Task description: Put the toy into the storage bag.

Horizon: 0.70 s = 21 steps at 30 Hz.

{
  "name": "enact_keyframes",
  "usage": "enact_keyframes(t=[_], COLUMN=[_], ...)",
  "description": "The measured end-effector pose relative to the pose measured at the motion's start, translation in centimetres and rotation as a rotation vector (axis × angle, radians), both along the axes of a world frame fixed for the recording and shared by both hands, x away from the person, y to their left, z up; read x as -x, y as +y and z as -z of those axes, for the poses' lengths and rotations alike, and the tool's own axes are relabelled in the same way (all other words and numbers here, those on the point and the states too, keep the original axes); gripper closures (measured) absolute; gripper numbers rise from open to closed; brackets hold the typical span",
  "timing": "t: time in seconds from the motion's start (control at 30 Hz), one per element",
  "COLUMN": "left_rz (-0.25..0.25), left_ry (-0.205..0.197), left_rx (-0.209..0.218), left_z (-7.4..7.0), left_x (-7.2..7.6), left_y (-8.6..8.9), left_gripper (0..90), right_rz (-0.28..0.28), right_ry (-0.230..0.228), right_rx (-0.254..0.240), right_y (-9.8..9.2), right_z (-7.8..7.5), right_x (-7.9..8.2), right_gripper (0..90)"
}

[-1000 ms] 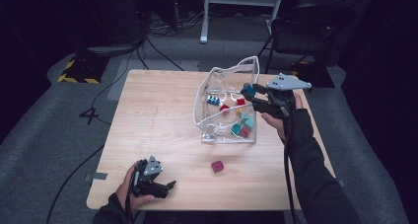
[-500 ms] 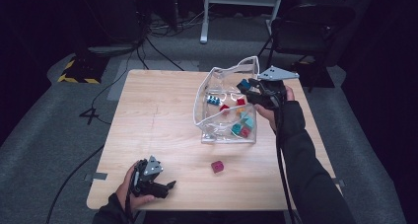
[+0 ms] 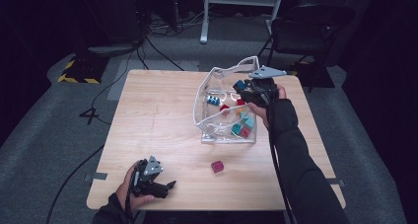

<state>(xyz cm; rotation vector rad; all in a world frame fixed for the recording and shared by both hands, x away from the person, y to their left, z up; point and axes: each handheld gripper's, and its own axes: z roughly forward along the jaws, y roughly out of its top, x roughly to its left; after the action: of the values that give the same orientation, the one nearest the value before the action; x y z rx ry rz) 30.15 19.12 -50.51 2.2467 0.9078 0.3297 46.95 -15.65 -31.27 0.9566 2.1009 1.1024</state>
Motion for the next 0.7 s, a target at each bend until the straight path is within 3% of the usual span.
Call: enact_keyframes(t=[0.37,0.7], left_rz=[0.001,0.001], left_ry=[0.000,0.000], left_rx=[0.001,0.001], left_z=[0.0,0.0], left_x=[0.0,0.0], left_y=[0.0,0.0], left_gripper=[10.2,10.2], right_rz=[0.012,0.014], right_ry=[0.028,0.013], right_rx=[0.005,-0.002], right_y=[0.1,0.4], right_z=[1.1,1.1], right_x=[-0.7,-0.4], right_gripper=[57.6,51.1])
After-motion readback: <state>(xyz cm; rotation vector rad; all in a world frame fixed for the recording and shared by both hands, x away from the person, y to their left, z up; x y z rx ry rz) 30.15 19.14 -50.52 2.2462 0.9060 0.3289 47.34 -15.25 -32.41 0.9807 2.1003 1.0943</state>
